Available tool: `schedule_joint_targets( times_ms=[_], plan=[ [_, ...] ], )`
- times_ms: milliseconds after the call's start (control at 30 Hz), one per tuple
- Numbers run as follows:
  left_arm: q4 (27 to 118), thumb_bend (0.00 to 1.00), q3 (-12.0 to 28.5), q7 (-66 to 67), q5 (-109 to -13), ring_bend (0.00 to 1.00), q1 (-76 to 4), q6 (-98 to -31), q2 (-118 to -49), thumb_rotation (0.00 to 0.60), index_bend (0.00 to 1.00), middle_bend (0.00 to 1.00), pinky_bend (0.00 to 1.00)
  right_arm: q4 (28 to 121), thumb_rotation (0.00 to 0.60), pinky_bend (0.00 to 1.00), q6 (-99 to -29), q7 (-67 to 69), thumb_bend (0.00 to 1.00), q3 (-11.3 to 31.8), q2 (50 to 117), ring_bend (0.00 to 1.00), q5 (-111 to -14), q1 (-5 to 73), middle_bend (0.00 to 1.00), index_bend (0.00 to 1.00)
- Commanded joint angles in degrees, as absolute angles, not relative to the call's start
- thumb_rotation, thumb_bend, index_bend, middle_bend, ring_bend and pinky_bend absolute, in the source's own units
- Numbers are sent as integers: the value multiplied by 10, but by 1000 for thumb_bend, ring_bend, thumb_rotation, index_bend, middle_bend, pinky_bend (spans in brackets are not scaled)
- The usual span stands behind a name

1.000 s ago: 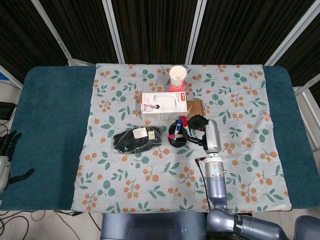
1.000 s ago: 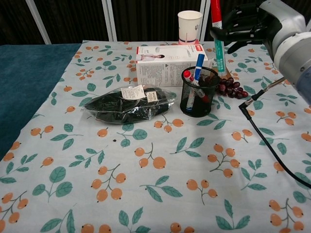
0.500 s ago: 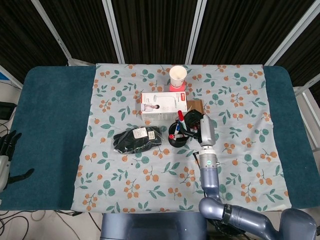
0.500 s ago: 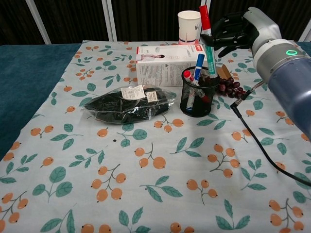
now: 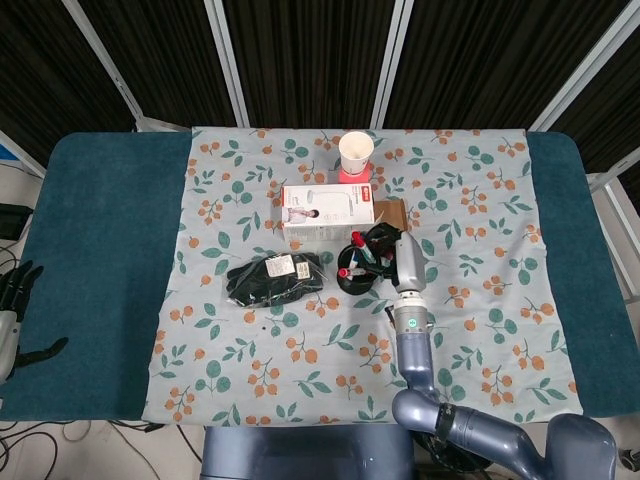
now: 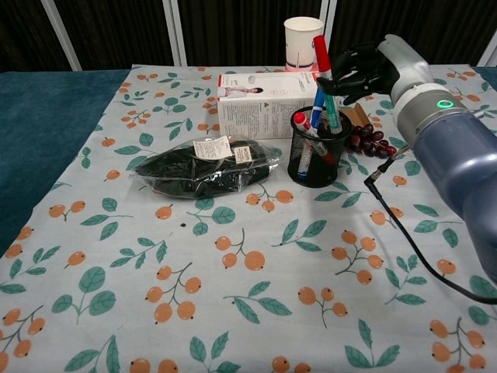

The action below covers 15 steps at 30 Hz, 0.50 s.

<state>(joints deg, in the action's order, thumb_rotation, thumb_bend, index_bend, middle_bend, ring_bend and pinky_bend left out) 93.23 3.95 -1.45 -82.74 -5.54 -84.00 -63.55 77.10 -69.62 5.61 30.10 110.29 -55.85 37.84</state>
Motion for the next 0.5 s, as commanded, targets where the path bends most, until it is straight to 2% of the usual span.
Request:
schedule_joint_targets(
  times_ms=[33, 367, 500],
  plan=[
    [932, 72, 39, -15, -828, 0, -56, -839, -635, 600, 3, 0, 0, 771, 600, 336, -692, 59, 286, 295, 1101, 281, -561, 375, 350, 560],
    [933, 72, 36, -20, -832, 0, -55, -839, -631, 600, 3, 0, 0, 803, 600, 288, -693, 51, 219, 282, 1084, 196, -561, 358, 231, 397],
    [933, 72, 36, -22, -834, 0, -55, -840, -630, 600, 3, 0, 0, 837, 600, 277, -701, 48, 210, 276, 1063, 186, -574, 347, 214, 370]
  ],
)
